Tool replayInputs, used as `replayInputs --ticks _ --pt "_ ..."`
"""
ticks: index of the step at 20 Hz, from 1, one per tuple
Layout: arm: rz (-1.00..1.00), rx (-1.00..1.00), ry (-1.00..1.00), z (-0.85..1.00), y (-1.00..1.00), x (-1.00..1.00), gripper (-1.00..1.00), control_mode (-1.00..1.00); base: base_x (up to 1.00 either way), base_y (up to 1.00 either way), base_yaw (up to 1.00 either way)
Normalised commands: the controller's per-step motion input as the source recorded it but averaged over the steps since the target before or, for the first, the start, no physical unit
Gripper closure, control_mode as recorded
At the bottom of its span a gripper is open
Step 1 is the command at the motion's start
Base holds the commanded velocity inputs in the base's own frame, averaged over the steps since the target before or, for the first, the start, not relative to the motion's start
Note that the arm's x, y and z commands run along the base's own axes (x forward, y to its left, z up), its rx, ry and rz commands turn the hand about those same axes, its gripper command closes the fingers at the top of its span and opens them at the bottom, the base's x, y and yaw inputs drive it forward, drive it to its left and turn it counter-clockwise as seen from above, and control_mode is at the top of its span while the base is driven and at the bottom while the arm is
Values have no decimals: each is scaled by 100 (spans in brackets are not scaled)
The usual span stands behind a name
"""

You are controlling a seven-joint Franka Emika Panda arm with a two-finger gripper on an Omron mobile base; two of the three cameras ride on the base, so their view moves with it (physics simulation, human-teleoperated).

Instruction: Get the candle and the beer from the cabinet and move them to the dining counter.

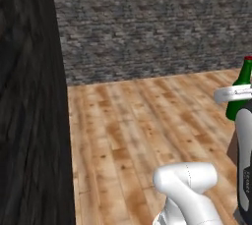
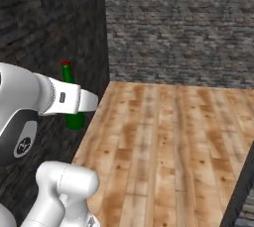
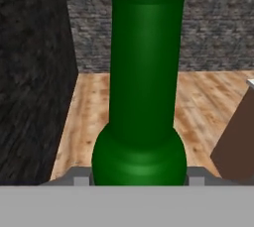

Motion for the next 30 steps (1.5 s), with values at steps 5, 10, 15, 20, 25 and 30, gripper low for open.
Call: replayInputs --ticks 5,10,15,20,25,30 --pt "0 0 0 0 0 0 100 100 98 29 -14" --pt "0 0 0 0 0 0 100 100 100 33 -14" --pt "0 0 0 0 0 0 100 100 100 35 -14" --pt "0 0 0 0 0 0 100 100 100 32 -15" --pt "0 0 0 0 0 0 100 100 100 26 -19" --pt "0 0 0 0 0 0 100 100 94 6 -24"
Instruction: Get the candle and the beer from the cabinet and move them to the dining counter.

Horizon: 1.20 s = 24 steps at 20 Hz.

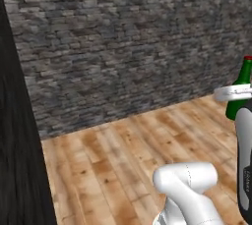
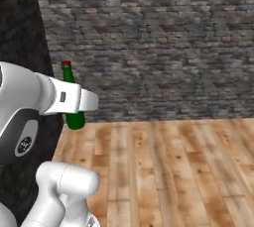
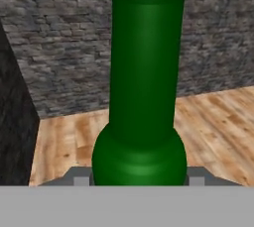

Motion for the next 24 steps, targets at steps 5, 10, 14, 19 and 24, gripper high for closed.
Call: replayInputs --ticks 5,10,14,19,24 --pt "0 0 0 0 0 0 100 100 82 0 -34" --pt "0 0 0 0 0 0 100 100 70 0 -54" --pt "0 0 0 0 0 0 100 100 45 0 -68" --pt "0 0 0 0 0 0 100 100 37 0 -68" --pt "0 0 0 0 0 0 100 100 36 0 -68"
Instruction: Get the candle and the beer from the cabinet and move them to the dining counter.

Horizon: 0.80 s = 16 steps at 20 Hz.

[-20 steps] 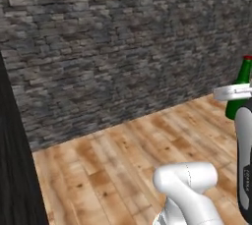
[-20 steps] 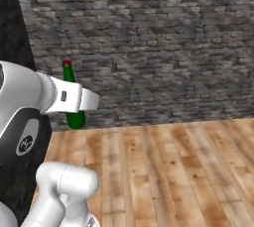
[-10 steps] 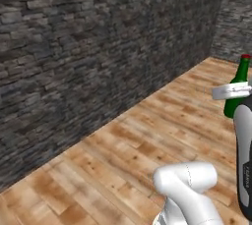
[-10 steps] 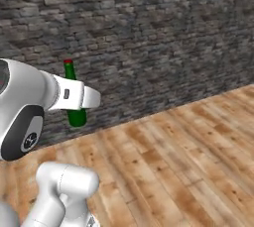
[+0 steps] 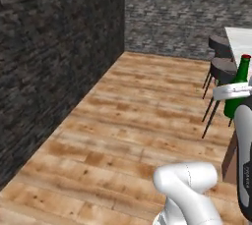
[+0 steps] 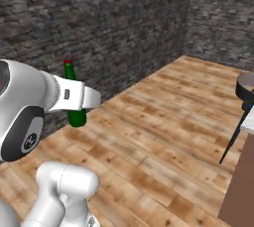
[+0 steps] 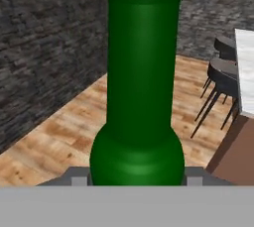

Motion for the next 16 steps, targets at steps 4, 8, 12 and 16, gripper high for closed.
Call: replayInputs --ticks 4,8,12,16 --pt "0 0 0 0 0 0 100 100 41 1 -66" --pt "0 0 0 0 0 0 100 100 49 9 -64" --pt "0 0 0 0 0 0 100 100 57 21 -62" --pt "0 0 0 0 0 0 100 100 61 33 -60"
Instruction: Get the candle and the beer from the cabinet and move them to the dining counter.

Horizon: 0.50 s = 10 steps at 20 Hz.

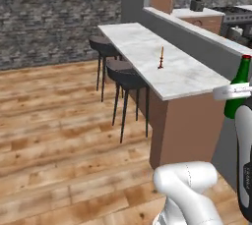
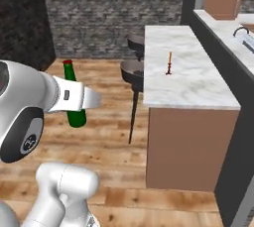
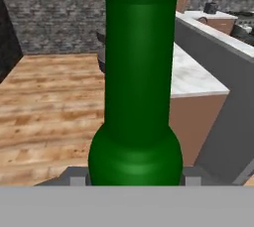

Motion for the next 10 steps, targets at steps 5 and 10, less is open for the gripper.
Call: replayInputs --ticks 5,10 --pt "0 0 0 0 0 0 100 100 65 42 -56" --pt "0 0 0 0 0 0 100 100 30 63 -41"
